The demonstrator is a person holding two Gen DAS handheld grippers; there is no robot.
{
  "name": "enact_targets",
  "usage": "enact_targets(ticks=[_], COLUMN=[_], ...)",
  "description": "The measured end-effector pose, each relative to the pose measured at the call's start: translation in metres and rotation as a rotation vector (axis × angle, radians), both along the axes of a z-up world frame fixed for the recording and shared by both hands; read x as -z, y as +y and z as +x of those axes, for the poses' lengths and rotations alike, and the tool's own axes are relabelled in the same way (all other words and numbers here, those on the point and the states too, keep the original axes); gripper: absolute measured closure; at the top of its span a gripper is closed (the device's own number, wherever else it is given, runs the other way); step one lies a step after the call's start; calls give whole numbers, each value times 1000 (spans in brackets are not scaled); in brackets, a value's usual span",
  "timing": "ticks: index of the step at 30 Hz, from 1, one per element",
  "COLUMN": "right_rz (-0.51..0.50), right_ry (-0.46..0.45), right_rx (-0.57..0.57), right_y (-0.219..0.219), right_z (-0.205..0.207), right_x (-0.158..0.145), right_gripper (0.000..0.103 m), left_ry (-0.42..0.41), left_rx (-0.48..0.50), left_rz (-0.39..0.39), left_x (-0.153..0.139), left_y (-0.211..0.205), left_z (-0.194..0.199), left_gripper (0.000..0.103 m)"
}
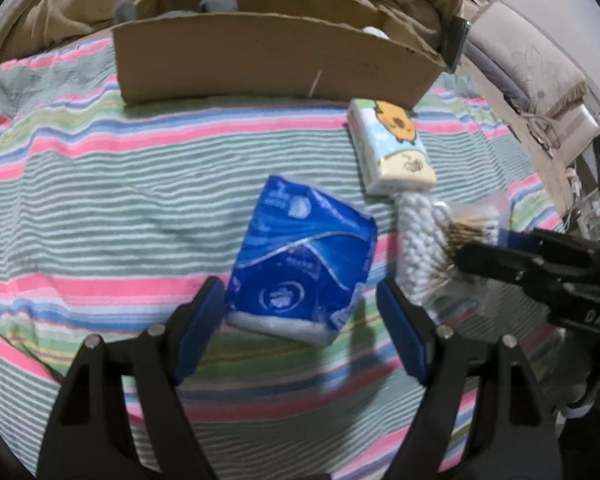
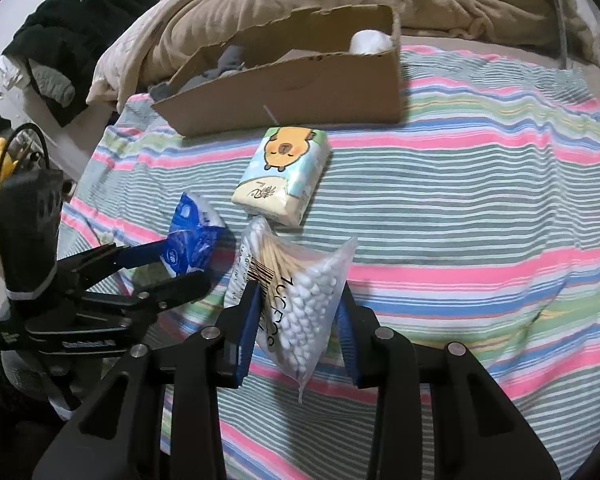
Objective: Organize objects
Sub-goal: 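Grasp blue tissue pack with left tool while right tool grasps cotton swab bag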
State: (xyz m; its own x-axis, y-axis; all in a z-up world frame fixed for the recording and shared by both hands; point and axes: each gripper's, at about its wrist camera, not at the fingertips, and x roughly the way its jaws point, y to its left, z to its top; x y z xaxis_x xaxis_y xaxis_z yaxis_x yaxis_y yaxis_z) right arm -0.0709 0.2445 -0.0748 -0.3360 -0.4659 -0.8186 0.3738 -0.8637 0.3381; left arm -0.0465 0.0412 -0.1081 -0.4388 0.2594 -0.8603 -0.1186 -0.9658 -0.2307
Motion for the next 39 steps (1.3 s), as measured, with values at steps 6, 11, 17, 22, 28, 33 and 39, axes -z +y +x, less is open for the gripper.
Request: enact_targets(ticks=[6, 11, 17, 22, 28, 33, 39], right_rz=[-13, -30, -36, -39, -40, -42, -45], right_ry=[16, 36, 58, 84, 115, 132, 168], right_rx=[-5, -17, -23, -23, -27, -37, -49], right_y=[1, 1, 0, -1, -4, -10, -17], right_z=[1, 3, 3, 0, -6, -12, -22], right_x=[-6, -15, -26, -36, -49, -55, -67], right_gripper=[66, 66, 66, 66, 66, 66, 66], left_ry=[47, 61, 95, 121, 144, 161, 189], left_rx=[2, -5, -9, -21, -47, -60, -74], left_rz=[-55, -39, -15, 0, 16, 26, 38], left_x=[-2, -5, -19, -33, -46, -55, -65], left_y=[3, -3, -8, -14, -22, -26, -32], left_z=[0, 1, 5, 8, 6, 2, -6], left_gripper=[37, 45, 46, 46, 46, 46, 46])
